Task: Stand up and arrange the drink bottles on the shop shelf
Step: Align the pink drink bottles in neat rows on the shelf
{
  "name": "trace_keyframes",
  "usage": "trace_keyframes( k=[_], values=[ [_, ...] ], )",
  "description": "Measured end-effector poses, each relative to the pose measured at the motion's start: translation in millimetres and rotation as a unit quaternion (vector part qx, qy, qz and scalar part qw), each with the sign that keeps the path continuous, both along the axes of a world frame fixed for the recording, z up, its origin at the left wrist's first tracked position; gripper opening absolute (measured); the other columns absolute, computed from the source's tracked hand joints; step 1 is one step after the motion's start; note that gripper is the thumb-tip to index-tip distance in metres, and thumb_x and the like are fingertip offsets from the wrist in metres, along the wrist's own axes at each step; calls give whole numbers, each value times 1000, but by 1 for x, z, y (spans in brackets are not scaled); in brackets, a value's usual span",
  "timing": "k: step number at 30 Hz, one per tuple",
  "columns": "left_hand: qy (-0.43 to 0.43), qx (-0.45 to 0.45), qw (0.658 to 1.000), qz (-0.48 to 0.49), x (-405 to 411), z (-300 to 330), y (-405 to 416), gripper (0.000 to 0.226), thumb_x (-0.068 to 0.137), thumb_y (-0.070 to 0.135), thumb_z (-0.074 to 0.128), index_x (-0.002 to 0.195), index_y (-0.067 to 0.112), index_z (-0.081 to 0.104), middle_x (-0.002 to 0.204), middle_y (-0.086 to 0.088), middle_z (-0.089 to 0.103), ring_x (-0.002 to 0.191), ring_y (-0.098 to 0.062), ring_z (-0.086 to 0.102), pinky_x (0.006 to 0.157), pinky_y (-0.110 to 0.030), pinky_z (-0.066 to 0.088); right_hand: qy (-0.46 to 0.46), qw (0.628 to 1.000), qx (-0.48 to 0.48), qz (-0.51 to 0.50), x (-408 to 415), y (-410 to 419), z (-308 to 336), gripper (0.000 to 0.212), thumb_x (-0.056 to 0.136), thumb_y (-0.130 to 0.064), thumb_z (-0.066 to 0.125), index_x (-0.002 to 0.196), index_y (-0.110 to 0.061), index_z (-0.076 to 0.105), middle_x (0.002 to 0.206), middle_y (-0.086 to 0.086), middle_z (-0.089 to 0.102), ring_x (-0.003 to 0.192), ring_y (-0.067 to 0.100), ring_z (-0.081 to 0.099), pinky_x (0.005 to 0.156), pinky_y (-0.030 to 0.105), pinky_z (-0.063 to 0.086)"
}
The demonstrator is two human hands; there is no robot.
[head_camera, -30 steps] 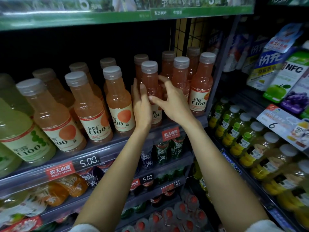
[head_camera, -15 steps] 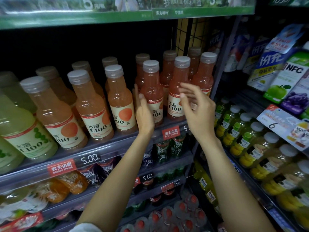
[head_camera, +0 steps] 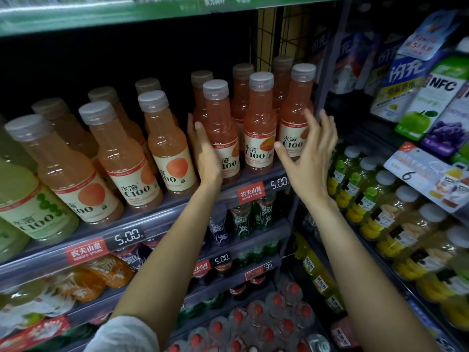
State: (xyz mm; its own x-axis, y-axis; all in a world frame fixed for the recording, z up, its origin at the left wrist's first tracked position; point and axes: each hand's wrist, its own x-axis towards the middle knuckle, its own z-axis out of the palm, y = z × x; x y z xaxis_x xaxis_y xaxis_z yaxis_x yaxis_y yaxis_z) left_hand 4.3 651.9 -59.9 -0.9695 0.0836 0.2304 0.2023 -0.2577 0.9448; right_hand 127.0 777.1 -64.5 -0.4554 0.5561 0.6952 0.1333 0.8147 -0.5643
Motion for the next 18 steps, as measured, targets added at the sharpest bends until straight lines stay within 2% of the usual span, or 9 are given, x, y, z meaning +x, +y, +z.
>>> trace_keyframes(
  k=[3,6,9,14,18],
  values=[
    [5,-8,1000,5,1,2,2,68,86,66,28,147,35,27,151,8,36,135,-9,38,115,-40,29,10,996,-83,23,-2,10,7,82,86,-47,60,149,-13,19,156,19,11,144,37,4,114,52,3],
    [6,-13,1000,-3,4,3,6,65,88,63,27,146,34,29,150,7,38,132,-9,41,114,-39,31,39,981,-172,85,-2,26,15,75,89,-37,49,151,-16,11,159,10,9,146,25,6,118,52,10],
    [8,-21,1000,-2,7,4,10,65,88,65,26,146,37,29,150,8,38,133,-9,40,113,-40,32,37,958,-250,135,-1,35,22,73,87,-31,40,151,-19,9,159,2,12,145,14,12,118,43,17],
    [0,-34,999,4,7,4,12,69,83,73,25,145,41,29,149,9,39,133,-10,41,111,-39,34,9,959,-242,147,1,43,24,62,92,-12,36,151,-14,15,159,2,13,145,11,13,119,34,15],
    [6,-49,999,0,9,4,20,66,85,71,22,145,42,27,150,9,38,132,-10,41,106,-31,33,3,964,-224,141,0,44,22,60,94,-3,36,151,-12,15,159,2,13,144,9,12,118,27,14]
  ],
)
